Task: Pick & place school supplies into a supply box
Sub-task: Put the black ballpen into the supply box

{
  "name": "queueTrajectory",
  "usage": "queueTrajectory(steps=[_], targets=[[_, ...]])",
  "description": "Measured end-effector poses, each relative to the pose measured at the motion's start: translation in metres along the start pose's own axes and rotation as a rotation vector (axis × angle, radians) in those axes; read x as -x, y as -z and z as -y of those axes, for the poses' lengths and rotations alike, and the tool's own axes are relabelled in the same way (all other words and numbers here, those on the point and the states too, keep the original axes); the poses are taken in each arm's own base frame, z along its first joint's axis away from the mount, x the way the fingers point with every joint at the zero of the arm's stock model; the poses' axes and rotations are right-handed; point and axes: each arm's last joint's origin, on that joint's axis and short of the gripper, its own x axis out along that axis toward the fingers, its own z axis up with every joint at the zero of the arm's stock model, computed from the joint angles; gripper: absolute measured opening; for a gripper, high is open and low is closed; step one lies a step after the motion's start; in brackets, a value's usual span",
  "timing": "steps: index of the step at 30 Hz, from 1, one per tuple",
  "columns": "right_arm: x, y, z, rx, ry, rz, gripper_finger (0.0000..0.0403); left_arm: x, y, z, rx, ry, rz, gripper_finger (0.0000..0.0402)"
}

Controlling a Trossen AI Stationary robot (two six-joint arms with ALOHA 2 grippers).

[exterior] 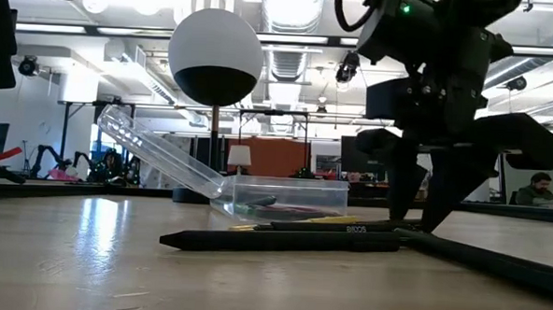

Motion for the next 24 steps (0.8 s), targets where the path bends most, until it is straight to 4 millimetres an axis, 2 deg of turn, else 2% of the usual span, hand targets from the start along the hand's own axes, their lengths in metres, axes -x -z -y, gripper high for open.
queueTrajectory(steps=[10, 15, 24], targets=[[-0.012, 0.016, -0.004, 0.033, 0.015, 0.026, 0.0091, 0.0, 0.0, 0.0, 0.0, 0.0, 0.0, 0.0127], [-0.013, 0.018, -0.003, 0.04, 0.045, 0.029, 0.0054, 0.0, -0.001, 0.0, 0.002, -0.004, 0.002, 0.0127], [-0.007, 0.016, -0.002, 0.043, 0.068, 0.042, 0.0036, -0.002, -0.007, -0.001, 0.02, -0.015, 0.013, 0.0127]])
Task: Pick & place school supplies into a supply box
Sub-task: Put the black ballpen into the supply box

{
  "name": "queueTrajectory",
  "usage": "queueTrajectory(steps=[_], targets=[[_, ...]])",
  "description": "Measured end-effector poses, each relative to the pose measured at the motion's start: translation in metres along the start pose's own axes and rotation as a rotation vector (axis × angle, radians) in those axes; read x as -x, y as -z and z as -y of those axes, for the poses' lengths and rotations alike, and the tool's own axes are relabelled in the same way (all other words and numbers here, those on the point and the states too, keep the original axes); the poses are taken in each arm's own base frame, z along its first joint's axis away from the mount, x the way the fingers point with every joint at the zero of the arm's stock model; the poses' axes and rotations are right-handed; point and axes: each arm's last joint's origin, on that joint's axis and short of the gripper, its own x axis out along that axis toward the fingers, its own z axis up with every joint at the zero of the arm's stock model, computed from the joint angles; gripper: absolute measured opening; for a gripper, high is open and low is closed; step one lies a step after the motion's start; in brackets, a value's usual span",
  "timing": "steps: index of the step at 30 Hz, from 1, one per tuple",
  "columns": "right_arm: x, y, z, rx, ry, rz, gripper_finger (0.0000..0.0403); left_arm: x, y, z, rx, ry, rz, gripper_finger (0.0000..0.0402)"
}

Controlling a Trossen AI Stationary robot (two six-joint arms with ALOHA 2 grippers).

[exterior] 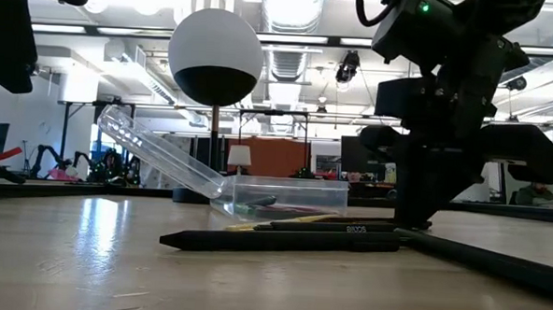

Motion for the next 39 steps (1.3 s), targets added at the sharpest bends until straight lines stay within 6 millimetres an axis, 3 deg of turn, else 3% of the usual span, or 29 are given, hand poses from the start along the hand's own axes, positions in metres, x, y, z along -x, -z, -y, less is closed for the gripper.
queueTrajectory(steps=[15, 25, 31, 39], targets=[[0.055, 0.013, 0.0, -0.048, -0.018, 0.016, 0.0021, -0.004, -0.012, -0.001, 0.039, -0.015, 0.023, 0.0127], [0.075, 0.019, 0.008, -0.142, -0.003, 0.094, 0.0006, -0.008, -0.024, -0.003, 0.076, -0.03, 0.044, 0.0127], [0.076, 0.035, 0.012, -0.157, 0.011, 0.083, 0.0007, -0.008, -0.025, -0.003, 0.079, -0.031, 0.042, 0.0127], [0.058, 0.051, 0.006, -0.11, -0.006, 0.009, 0.0019, -0.009, -0.028, -0.004, 0.09, -0.035, 0.047, 0.0127]])
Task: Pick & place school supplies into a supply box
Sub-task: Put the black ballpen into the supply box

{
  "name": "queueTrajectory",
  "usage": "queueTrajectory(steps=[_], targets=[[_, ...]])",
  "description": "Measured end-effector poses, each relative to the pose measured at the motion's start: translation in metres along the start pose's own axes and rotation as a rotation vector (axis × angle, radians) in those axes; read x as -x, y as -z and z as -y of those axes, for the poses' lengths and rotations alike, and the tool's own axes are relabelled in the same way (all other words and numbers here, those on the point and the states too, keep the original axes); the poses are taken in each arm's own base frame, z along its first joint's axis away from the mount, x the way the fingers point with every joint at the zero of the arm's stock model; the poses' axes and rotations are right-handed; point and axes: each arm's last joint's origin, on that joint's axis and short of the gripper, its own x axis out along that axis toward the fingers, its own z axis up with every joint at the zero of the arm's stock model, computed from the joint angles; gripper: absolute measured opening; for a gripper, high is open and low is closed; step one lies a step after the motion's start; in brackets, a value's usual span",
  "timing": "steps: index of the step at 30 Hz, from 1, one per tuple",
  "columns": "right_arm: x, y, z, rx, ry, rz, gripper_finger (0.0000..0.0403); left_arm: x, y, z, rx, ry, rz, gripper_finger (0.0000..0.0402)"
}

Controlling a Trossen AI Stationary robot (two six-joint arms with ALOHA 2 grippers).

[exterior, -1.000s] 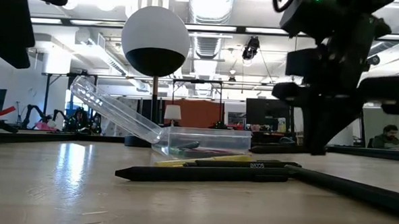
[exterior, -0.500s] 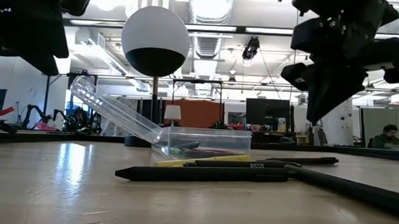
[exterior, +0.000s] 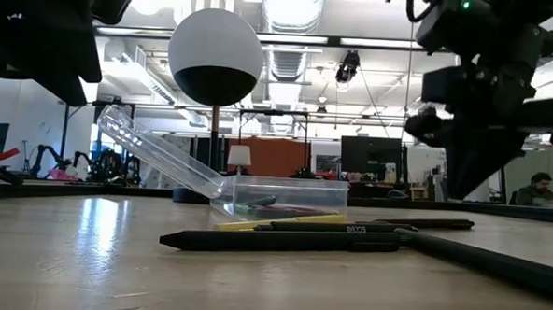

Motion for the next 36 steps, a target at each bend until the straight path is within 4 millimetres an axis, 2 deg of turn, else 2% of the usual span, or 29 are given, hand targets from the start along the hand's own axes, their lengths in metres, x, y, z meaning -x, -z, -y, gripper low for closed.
queueTrajectory(steps=[5, 12, 18, 28, 32, 36], targets=[[-0.006, -0.005, 0.001, 0.025, 0.0, 0.0, 0.0065, -0.001, -0.003, 0.0, 0.013, 0.001, 0.003, 0.0127], [-0.003, -0.012, 0.002, 0.086, 0.01, 0.037, 0.0148, -0.001, -0.003, 0.0, 0.014, 0.005, -0.011, 0.0127], [-0.012, -0.011, 0.001, 0.106, -0.018, 0.039, 0.0184, -0.001, -0.003, 0.0, 0.014, 0.005, -0.021, 0.0127], [-0.042, -0.01, -0.001, 0.069, -0.046, -0.037, 0.0177, -0.001, -0.003, 0.0, 0.014, 0.006, -0.021, 0.0127], [-0.046, -0.009, -0.001, 0.021, -0.048, -0.054, 0.0143, -0.001, -0.003, 0.0, 0.014, 0.005, -0.022, 0.0127], [-0.046, -0.009, -0.002, 0.011, -0.05, -0.044, 0.0087, -0.001, -0.003, 0.0, 0.014, 0.005, -0.022, 0.0127]])
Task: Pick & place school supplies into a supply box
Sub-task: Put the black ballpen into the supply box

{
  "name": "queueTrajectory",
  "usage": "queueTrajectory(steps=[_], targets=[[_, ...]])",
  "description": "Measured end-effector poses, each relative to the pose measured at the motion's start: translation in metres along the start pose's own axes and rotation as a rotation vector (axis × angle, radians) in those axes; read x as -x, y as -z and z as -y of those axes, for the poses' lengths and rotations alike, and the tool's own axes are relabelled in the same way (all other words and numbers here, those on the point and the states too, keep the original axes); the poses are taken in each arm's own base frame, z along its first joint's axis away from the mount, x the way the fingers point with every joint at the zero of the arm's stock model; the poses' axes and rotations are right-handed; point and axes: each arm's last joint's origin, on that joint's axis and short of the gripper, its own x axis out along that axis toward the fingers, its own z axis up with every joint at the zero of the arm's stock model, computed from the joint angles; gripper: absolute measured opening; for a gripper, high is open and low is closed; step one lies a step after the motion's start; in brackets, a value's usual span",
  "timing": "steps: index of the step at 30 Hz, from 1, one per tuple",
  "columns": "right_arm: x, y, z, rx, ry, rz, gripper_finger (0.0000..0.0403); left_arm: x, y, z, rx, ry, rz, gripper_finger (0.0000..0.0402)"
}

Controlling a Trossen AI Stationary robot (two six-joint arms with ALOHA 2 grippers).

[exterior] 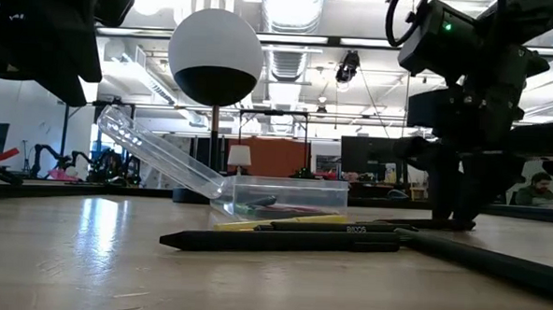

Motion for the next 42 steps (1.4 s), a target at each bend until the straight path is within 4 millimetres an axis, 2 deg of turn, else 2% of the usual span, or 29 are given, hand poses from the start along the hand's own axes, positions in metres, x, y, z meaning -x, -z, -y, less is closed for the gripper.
queueTrajectory(steps=[5, 13, 22, 26, 30, 35, 38, 42], targets=[[-0.002, -0.002, 0.001, -0.001, 0.006, 0.009, 0.0022, 0.0, 0.0, 0.0, -0.002, 0.0, 0.0, 0.0127], [0.001, -0.001, -0.001, -0.043, -0.009, 0.012, 0.002, 0.0, 0.0, 0.0, -0.009, -0.002, 0.0, 0.0127], [0.031, 0.004, 0.004, -0.223, -0.032, 0.07, 0.0018, 0.0, 0.0, 0.0, -0.01, -0.003, 0.0, 0.0127], [0.045, 0.007, 0.01, -0.383, -0.047, 0.13, 0.0018, 0.0, 0.0, 0.0, -0.027, -0.002, 0.0, 0.0127], [0.061, 0.007, 0.022, -0.648, -0.041, 0.228, 0.0018, 0.0, 0.0, 0.0, -0.029, -0.002, 0.0, 0.0127], [0.073, -0.006, 0.037, -0.963, -0.116, 0.439, 0.0018, 0.0, 0.0, 0.0, -0.031, -0.002, 0.0, 0.0127], [0.071, -0.018, 0.045, -1.092, -0.218, 0.551, 0.0018, 0.0, 0.0, 0.0, -0.031, -0.002, 0.0, 0.0127], [0.048, -0.033, 0.055, -1.253, -0.373, 0.599, 0.0018, 0.0, 0.0, 0.0, -0.032, -0.002, 0.0, 0.0127]])
